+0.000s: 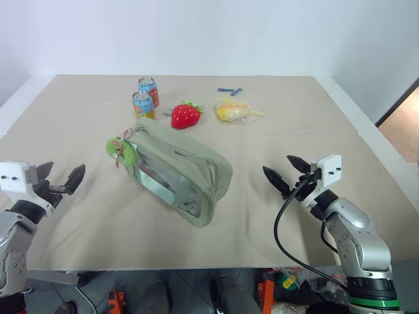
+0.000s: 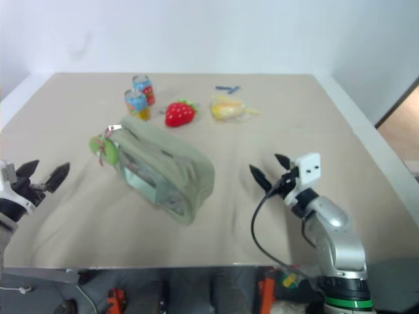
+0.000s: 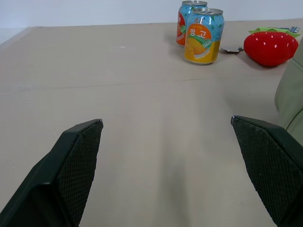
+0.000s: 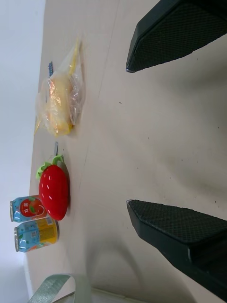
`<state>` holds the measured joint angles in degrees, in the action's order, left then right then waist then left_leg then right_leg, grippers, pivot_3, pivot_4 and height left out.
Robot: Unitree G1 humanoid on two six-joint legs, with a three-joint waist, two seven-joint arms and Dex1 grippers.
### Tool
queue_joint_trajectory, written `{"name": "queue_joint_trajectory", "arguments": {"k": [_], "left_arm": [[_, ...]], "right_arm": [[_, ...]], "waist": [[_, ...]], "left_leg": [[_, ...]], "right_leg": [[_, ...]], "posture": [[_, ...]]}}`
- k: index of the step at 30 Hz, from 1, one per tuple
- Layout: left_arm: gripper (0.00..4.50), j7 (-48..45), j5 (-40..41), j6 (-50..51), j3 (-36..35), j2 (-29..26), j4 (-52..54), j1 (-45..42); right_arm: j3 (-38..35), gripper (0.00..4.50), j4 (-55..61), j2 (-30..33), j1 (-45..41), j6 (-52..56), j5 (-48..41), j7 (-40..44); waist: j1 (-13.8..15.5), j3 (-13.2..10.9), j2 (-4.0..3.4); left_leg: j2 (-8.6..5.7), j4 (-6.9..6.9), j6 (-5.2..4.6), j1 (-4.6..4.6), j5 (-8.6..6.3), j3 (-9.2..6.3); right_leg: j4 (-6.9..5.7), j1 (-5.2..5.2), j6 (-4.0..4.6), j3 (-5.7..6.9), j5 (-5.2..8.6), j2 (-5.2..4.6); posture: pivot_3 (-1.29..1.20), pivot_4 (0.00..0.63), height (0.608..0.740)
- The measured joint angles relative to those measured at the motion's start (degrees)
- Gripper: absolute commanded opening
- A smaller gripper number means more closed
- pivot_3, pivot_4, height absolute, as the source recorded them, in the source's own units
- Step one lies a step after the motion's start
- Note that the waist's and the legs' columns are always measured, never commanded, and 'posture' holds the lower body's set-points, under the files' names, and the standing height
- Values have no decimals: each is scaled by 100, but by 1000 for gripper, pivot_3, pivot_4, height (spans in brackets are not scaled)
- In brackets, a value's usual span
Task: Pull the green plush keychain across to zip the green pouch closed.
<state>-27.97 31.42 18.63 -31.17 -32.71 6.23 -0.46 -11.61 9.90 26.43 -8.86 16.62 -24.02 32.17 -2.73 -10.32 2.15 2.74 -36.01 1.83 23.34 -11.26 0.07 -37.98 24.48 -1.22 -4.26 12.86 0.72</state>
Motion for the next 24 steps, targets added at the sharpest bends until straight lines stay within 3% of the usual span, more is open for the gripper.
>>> {"name": "queue_joint_trajectory", "arguments": {"k": [16, 20, 24], "left_arm": [[4500, -591, 305, 141, 162, -4, -49, -256], [4500, -1009, 1099, 609, -101, -270, 186, -227], [4500, -1632, 2180, 1358, -617, -1112, 896, 14]], "right_arm": [[2, 4454, 8, 61, -58, 76, 5, 9], [2, 4454, 8, 119, -98, 134, -11, 19], [-33, 4454, 7, 338, -237, 303, -186, 172]], "waist": [[-2, 0, 0], [-5, -2, 5], [-9, -5, 2]], "left_leg": [[0, 1, 0, 0, 0, -1], [2, 0, 0, 1, 0, 0], [2, 3, 0, 2, 0, 3]], "right_leg": [[0, -2, -1, 0, 0, 1], [0, 2, 0, 0, 0, 2], [-1, 7, 4, -1, 3, -1]], "posture": [[0, 150, 740], [0, 150, 740], [0, 150, 740]]}}
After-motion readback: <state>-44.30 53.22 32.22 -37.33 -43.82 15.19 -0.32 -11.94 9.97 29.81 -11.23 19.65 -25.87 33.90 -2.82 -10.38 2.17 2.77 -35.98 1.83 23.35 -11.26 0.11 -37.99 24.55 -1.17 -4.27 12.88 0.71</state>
